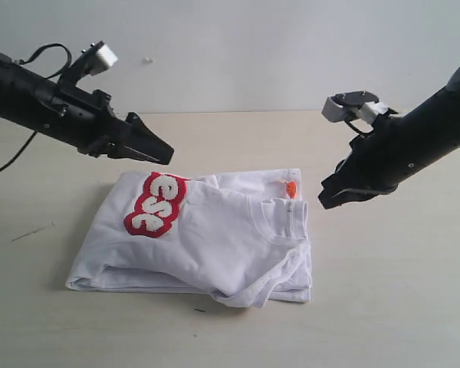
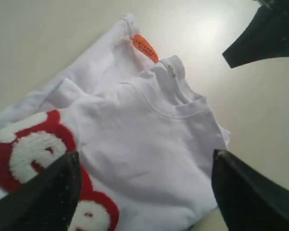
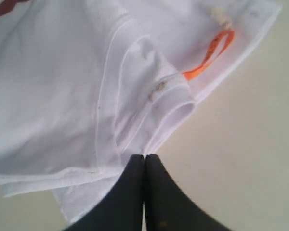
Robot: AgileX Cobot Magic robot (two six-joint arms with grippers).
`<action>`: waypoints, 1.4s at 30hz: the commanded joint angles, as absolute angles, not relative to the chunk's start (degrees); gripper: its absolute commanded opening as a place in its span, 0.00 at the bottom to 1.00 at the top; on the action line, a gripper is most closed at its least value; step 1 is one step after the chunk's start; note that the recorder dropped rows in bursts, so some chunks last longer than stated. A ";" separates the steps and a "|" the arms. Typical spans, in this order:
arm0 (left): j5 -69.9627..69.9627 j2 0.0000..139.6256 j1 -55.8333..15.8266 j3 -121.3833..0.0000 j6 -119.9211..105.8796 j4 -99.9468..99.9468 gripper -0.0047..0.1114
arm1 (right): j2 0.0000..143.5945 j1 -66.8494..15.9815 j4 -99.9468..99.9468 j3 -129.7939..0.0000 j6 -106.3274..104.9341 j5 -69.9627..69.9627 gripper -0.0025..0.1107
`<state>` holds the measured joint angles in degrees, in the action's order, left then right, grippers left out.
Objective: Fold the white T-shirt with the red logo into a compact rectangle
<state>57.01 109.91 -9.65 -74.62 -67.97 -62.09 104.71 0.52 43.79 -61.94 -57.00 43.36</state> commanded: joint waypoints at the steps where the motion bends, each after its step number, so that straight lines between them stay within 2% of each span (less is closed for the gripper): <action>1: 57.40 106.27 -4.74 -72.14 -65.50 -61.70 0.67 | 96.65 0.65 41.38 -59.43 -55.67 33.50 0.02; 8: 57.13 101.32 0.83 -65.29 -67.48 -62.01 0.67 | 89.99 0.65 41.38 -56.31 -55.79 29.01 0.02; 16: 49.97 88.43 5.06 -53.39 -76.86 -77.95 0.67 | 79.04 0.65 42.05 -47.92 -55.79 20.71 0.02; 30: 37.43 57.77 5.19 -38.72 -87.74 -88.97 0.67 | 54.88 0.65 46.43 -36.74 -55.90 17.18 0.02; 42: 35.58 35.31 5.19 -27.73 -86.48 -90.16 0.67 | 38.85 0.65 47.73 -32.25 -55.26 20.00 0.02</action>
